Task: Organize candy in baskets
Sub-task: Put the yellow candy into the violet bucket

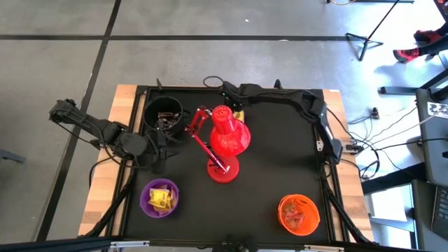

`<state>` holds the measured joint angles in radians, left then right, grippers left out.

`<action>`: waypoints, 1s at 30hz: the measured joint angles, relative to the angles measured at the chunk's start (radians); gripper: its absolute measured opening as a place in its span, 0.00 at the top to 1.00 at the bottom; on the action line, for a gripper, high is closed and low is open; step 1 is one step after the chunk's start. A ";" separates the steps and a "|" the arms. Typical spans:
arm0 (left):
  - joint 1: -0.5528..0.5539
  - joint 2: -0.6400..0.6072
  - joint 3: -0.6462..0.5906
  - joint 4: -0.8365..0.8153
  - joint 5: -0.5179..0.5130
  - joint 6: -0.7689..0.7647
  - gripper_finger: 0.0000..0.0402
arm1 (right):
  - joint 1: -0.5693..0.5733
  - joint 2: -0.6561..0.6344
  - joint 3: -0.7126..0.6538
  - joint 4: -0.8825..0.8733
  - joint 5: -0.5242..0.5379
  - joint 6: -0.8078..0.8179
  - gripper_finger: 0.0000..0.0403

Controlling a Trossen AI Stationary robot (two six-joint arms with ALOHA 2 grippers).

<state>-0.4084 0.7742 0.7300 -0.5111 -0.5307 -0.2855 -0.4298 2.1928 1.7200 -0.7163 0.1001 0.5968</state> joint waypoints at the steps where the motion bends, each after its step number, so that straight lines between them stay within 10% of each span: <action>1: 0.000 0.000 0.000 -0.012 0.001 -0.008 0.59 | -0.005 0.011 0.000 -0.007 -0.018 0.000 0.63; 9: 0.000 0.000 -0.022 -0.054 -0.002 -0.057 0.59 | -0.002 0.034 0.003 -0.092 -0.023 -0.034 0.67; 16: 0.000 0.000 -0.113 -0.012 -0.003 -0.132 0.59 | -0.002 0.026 0.003 -0.133 -0.040 -0.064 0.97; 30: 0.000 0.000 -0.176 0.019 0.025 -0.211 0.59 | 0.148 -0.206 0.001 -0.293 0.195 -0.077 1.00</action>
<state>-0.4088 0.7742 0.5541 -0.4923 -0.5062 -0.4963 -0.2813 1.9869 1.7210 -1.0095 0.2950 0.5203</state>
